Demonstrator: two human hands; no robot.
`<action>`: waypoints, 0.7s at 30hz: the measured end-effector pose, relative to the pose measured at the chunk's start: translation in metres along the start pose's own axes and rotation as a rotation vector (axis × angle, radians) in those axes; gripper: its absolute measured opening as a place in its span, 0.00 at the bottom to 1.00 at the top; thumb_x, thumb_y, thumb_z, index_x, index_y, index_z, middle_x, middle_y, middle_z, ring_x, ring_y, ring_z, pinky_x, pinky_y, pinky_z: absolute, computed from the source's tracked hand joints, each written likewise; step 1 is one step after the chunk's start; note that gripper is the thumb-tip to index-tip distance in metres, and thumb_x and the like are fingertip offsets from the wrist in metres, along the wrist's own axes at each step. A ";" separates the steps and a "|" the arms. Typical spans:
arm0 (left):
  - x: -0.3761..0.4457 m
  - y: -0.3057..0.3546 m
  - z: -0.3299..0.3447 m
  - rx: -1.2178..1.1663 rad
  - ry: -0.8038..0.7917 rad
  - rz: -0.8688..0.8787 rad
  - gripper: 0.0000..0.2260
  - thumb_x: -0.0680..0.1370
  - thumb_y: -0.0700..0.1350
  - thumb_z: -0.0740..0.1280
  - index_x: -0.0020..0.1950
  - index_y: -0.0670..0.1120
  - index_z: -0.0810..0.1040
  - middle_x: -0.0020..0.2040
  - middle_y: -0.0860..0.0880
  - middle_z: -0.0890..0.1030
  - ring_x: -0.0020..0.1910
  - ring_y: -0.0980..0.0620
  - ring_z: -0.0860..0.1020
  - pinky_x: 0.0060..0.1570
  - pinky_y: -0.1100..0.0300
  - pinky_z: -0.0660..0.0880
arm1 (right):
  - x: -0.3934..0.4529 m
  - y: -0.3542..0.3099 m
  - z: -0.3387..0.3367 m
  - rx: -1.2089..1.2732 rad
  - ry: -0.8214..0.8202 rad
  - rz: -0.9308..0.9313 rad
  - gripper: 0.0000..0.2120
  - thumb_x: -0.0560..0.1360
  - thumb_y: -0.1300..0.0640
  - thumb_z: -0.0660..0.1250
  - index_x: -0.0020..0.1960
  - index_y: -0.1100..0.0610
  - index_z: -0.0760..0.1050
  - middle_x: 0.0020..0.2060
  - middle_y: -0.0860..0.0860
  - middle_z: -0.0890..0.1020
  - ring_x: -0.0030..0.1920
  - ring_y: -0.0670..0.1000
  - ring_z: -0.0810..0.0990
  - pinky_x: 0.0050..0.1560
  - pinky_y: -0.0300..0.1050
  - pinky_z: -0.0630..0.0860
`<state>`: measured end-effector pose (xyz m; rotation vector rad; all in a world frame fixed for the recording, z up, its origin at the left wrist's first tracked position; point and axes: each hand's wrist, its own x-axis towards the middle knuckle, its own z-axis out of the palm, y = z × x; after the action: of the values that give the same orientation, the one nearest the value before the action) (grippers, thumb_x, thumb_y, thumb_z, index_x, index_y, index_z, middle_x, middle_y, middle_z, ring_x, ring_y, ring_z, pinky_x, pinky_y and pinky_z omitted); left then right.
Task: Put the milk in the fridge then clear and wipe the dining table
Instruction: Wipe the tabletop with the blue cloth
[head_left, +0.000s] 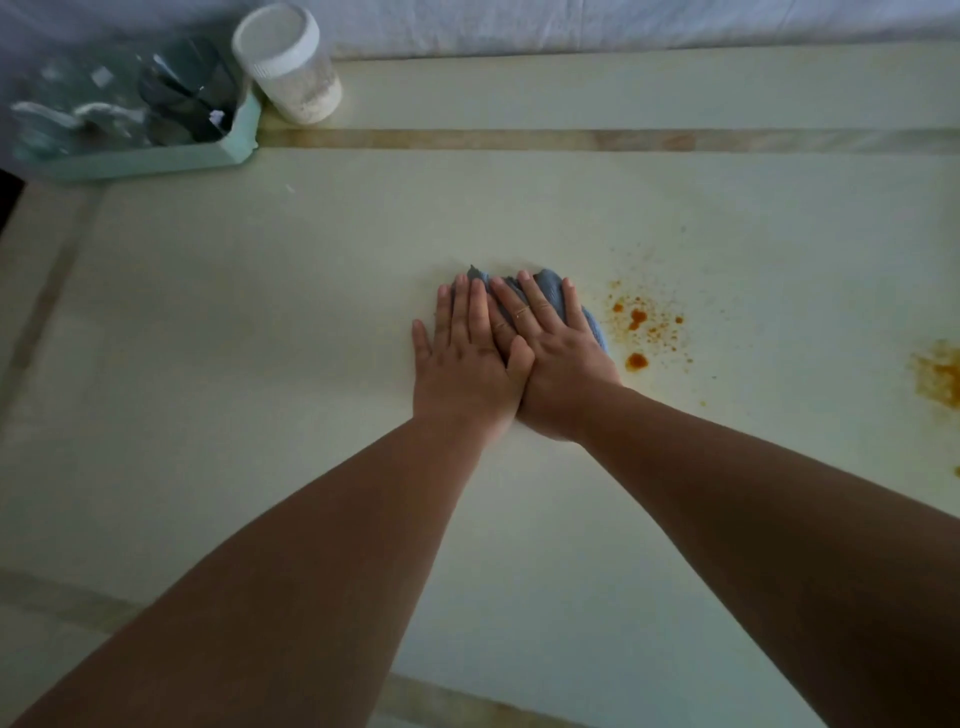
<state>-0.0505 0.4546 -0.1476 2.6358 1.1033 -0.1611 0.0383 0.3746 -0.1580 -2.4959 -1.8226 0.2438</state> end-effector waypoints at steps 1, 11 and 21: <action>0.008 0.000 -0.002 0.002 -0.001 0.009 0.38 0.72 0.62 0.35 0.80 0.47 0.39 0.81 0.51 0.41 0.79 0.53 0.38 0.77 0.46 0.41 | 0.007 0.003 -0.001 -0.002 -0.002 0.009 0.38 0.79 0.40 0.48 0.80 0.55 0.35 0.80 0.53 0.40 0.79 0.58 0.37 0.75 0.65 0.39; 0.079 -0.001 -0.018 -0.001 -0.011 0.062 0.32 0.80 0.57 0.47 0.80 0.47 0.40 0.81 0.51 0.41 0.79 0.54 0.38 0.77 0.46 0.39 | 0.064 0.029 -0.008 -0.004 0.022 0.085 0.38 0.79 0.40 0.47 0.80 0.54 0.34 0.80 0.52 0.39 0.79 0.56 0.37 0.76 0.64 0.39; 0.106 0.001 -0.026 0.034 -0.047 0.093 0.32 0.79 0.57 0.45 0.80 0.48 0.39 0.81 0.51 0.40 0.79 0.54 0.38 0.77 0.45 0.40 | 0.084 0.038 -0.009 -0.026 0.014 0.132 0.39 0.79 0.40 0.50 0.80 0.55 0.35 0.80 0.52 0.38 0.79 0.56 0.36 0.76 0.63 0.37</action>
<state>0.0250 0.5339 -0.1445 2.6924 0.9690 -0.2232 0.1007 0.4435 -0.1624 -2.6323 -1.6680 0.2079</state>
